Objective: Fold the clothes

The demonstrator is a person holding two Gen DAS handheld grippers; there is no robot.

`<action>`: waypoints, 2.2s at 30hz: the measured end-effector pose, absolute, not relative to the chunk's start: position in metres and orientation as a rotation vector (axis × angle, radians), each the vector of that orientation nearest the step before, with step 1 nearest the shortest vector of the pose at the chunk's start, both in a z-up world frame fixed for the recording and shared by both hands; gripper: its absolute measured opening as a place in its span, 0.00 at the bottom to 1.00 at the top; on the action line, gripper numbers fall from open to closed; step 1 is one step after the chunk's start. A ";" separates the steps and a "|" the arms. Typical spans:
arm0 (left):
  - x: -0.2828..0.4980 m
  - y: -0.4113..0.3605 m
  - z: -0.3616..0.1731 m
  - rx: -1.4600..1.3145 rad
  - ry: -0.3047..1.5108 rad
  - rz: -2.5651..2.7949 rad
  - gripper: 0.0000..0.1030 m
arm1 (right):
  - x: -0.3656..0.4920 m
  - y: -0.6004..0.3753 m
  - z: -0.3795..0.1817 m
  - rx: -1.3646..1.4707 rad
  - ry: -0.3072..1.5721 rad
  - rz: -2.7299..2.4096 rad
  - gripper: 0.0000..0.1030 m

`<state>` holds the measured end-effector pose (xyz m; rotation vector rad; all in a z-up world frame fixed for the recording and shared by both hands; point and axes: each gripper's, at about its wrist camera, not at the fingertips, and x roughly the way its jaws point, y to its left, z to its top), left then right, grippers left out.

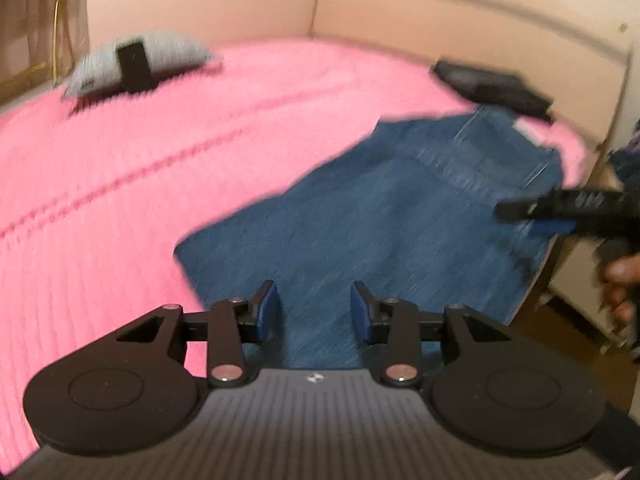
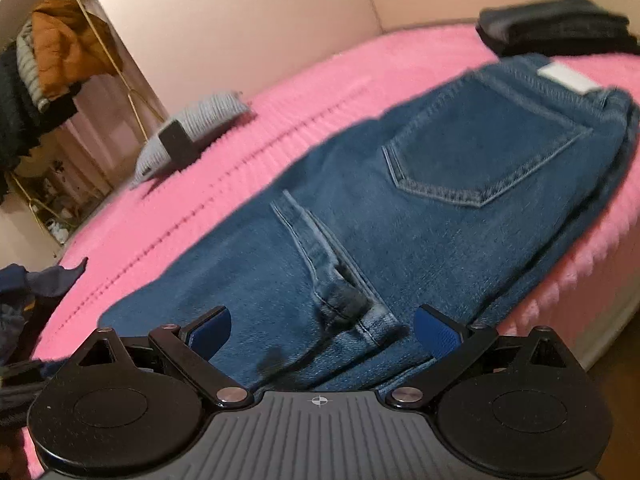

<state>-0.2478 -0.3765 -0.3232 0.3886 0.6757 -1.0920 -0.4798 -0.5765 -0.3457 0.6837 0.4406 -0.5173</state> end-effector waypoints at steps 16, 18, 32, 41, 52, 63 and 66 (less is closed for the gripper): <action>-0.261 -0.381 -0.323 0.459 0.630 -1.143 0.36 | -0.490 -0.585 -0.353 0.756 0.422 -0.597 0.19; -0.259 -0.382 -0.322 0.458 0.641 -1.144 0.36 | -0.489 -0.587 -0.357 0.743 0.430 -0.588 0.21; -0.220 -0.359 -0.324 0.347 0.696 -1.040 0.38 | -0.466 -0.541 -0.333 0.440 0.372 -0.427 0.52; -0.221 -0.365 -0.327 0.435 0.659 -1.056 0.46 | -0.461 -0.533 -0.348 0.430 0.457 -0.437 0.68; -0.241 -0.314 -0.307 0.779 0.321 -1.193 0.53 | -0.457 -0.461 -0.335 0.064 0.592 -0.163 0.89; -0.268 -0.292 -0.322 1.040 0.146 -1.281 0.63 | -0.431 -0.392 -0.340 -0.394 0.631 0.089 0.82; -0.271 -0.293 -0.324 1.113 0.059 -1.319 0.72 | -0.427 -0.398 -0.337 -0.383 0.624 0.085 0.51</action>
